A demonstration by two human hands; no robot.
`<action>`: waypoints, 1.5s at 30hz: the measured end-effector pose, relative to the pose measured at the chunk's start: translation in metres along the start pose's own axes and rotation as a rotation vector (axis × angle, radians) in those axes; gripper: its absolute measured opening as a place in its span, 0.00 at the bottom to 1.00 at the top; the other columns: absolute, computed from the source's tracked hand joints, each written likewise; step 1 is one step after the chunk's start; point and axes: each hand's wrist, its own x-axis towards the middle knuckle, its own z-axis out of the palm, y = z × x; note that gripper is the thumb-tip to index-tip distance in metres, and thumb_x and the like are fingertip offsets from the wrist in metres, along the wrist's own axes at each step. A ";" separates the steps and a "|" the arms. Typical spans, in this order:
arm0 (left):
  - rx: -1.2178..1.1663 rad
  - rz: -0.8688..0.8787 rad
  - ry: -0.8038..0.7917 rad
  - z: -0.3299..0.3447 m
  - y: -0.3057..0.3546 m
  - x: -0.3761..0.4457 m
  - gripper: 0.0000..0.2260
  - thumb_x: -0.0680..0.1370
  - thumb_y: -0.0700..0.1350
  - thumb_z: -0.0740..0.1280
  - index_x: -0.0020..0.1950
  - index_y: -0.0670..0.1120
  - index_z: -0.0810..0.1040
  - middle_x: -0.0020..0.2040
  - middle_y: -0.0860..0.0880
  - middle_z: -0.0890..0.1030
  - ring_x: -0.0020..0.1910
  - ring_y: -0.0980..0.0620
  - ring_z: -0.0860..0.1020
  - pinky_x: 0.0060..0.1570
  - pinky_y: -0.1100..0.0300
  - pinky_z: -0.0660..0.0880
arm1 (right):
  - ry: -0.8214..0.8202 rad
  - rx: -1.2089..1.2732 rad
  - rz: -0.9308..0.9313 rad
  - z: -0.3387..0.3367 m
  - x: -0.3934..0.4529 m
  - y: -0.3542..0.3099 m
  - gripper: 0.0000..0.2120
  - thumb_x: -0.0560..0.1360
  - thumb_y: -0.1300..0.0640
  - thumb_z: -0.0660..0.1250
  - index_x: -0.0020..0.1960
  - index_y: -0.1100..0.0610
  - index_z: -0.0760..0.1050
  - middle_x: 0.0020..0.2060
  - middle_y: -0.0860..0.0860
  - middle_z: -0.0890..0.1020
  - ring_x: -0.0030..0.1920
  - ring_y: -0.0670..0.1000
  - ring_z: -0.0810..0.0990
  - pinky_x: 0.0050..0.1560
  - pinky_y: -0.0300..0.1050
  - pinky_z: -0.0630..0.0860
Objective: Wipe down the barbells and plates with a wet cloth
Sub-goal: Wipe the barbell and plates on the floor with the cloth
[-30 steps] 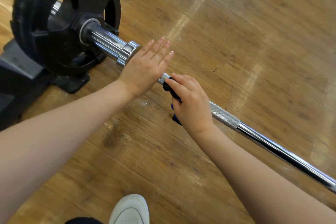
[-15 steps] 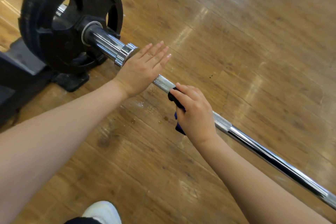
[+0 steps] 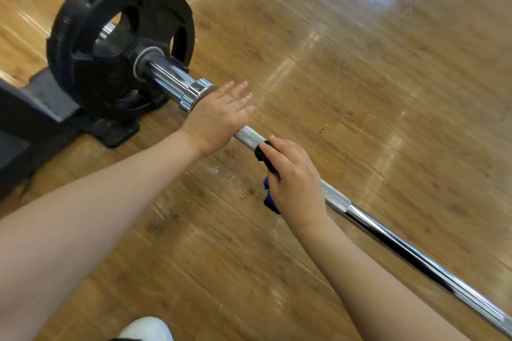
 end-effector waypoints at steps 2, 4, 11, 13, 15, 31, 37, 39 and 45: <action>-0.012 -0.022 -0.030 -0.001 0.000 0.001 0.14 0.67 0.26 0.68 0.50 0.36 0.82 0.52 0.36 0.82 0.56 0.35 0.79 0.60 0.40 0.69 | 0.011 0.002 0.005 -0.001 0.004 -0.002 0.12 0.69 0.66 0.64 0.49 0.64 0.82 0.48 0.57 0.83 0.48 0.59 0.82 0.52 0.42 0.72; -0.033 -0.049 -0.078 -0.005 0.000 0.004 0.17 0.64 0.25 0.71 0.51 0.36 0.82 0.53 0.36 0.82 0.57 0.35 0.78 0.61 0.40 0.69 | 0.014 0.011 0.008 -0.002 0.008 -0.005 0.15 0.71 0.62 0.58 0.48 0.63 0.82 0.46 0.56 0.84 0.47 0.58 0.82 0.51 0.40 0.71; -0.014 -0.074 -0.427 -0.009 0.000 0.021 0.17 0.78 0.34 0.60 0.65 0.45 0.74 0.70 0.48 0.72 0.74 0.49 0.60 0.73 0.55 0.50 | -0.031 0.037 -0.013 0.009 0.025 -0.012 0.15 0.64 0.69 0.65 0.49 0.63 0.82 0.45 0.55 0.83 0.46 0.58 0.82 0.46 0.44 0.76; 0.039 -0.054 -0.316 -0.006 0.001 0.015 0.15 0.75 0.33 0.65 0.62 0.42 0.77 0.67 0.44 0.74 0.71 0.45 0.66 0.72 0.50 0.56 | -0.049 0.031 -0.035 0.011 0.029 -0.011 0.16 0.63 0.70 0.66 0.50 0.63 0.82 0.46 0.56 0.83 0.46 0.58 0.82 0.45 0.45 0.77; 0.048 -0.062 -0.118 0.001 0.001 0.006 0.15 0.70 0.33 0.70 0.57 0.39 0.80 0.60 0.40 0.79 0.63 0.40 0.75 0.66 0.45 0.67 | -0.045 0.021 -0.049 0.010 0.025 -0.004 0.18 0.62 0.73 0.68 0.51 0.64 0.81 0.48 0.57 0.83 0.47 0.59 0.82 0.47 0.47 0.77; -0.097 -0.089 -0.142 -0.004 0.006 0.007 0.10 0.58 0.29 0.76 0.33 0.41 0.81 0.37 0.42 0.84 0.45 0.41 0.83 0.54 0.47 0.76 | -0.081 0.029 -0.039 0.012 0.023 -0.008 0.23 0.59 0.74 0.69 0.53 0.63 0.81 0.51 0.57 0.83 0.49 0.59 0.82 0.50 0.41 0.72; -0.111 -0.098 -0.540 -0.020 0.000 0.022 0.10 0.72 0.32 0.62 0.46 0.46 0.76 0.42 0.48 0.79 0.48 0.46 0.78 0.65 0.51 0.68 | -0.025 -0.011 0.051 0.001 -0.001 0.009 0.17 0.66 0.68 0.66 0.54 0.63 0.81 0.51 0.58 0.82 0.51 0.58 0.81 0.54 0.42 0.72; -0.046 -0.053 -0.418 -0.017 0.003 0.014 0.09 0.68 0.30 0.67 0.42 0.43 0.77 0.41 0.46 0.82 0.48 0.45 0.80 0.66 0.50 0.68 | -0.001 -0.015 0.051 0.002 0.004 0.003 0.15 0.67 0.67 0.65 0.53 0.63 0.82 0.50 0.57 0.83 0.50 0.58 0.82 0.53 0.40 0.72; -0.031 -0.096 -0.092 -0.011 0.007 -0.005 0.15 0.70 0.35 0.62 0.54 0.37 0.80 0.55 0.39 0.81 0.58 0.39 0.78 0.62 0.40 0.68 | -0.050 0.030 -0.007 0.017 0.027 -0.019 0.19 0.64 0.71 0.71 0.54 0.61 0.81 0.49 0.53 0.83 0.48 0.55 0.81 0.47 0.38 0.73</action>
